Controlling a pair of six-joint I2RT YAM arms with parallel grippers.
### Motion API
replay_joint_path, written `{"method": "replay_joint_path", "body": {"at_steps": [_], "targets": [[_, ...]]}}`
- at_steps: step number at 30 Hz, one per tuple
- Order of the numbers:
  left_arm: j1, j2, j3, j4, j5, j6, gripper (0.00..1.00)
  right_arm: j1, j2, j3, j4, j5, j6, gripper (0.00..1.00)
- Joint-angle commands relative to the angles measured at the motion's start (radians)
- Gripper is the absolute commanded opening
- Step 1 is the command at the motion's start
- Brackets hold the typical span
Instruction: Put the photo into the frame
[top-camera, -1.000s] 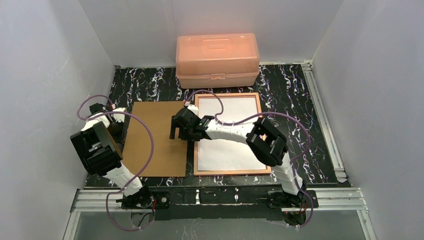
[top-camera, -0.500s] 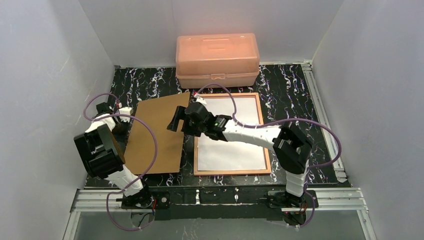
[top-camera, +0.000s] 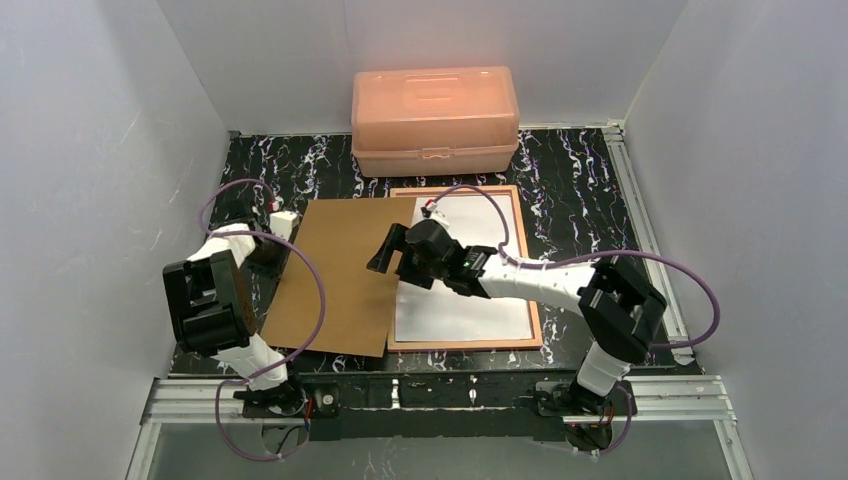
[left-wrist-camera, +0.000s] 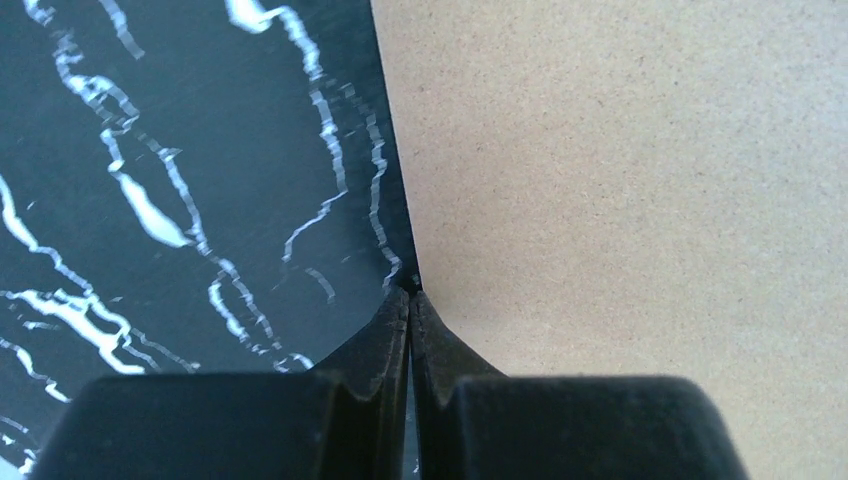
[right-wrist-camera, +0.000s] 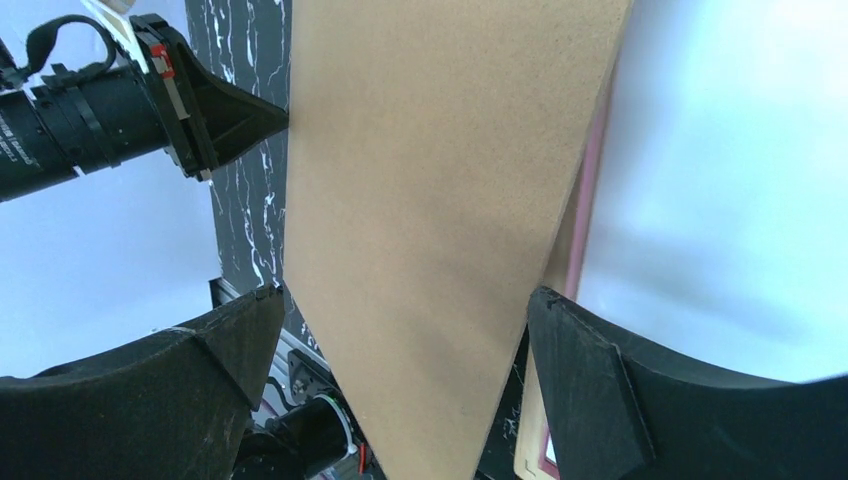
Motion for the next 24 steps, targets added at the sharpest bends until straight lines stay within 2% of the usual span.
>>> {"method": "replay_joint_path", "body": {"at_steps": [1, 9, 16, 24], "targets": [[-0.08, 0.046, -0.05, -0.123, 0.083, -0.022, 0.0, -0.026, -0.103, -0.077, 0.143, -0.003, 0.055, 0.98], [-0.102, 0.048, -0.053, -0.123, 0.033, -0.006, 0.0, -0.071, -0.138, -0.193, 0.143, -0.032, 0.05, 0.98], [-0.101, 0.009, -0.033, -0.148, 0.01, 0.022, 0.0, -0.085, -0.208, -0.223, 0.005, 0.012, -0.059, 0.97], [-0.101, 0.012, -0.005, -0.172, 0.018, 0.016, 0.0, -0.093, -0.163, -0.265, 0.071, -0.049, -0.05, 0.89]]}}
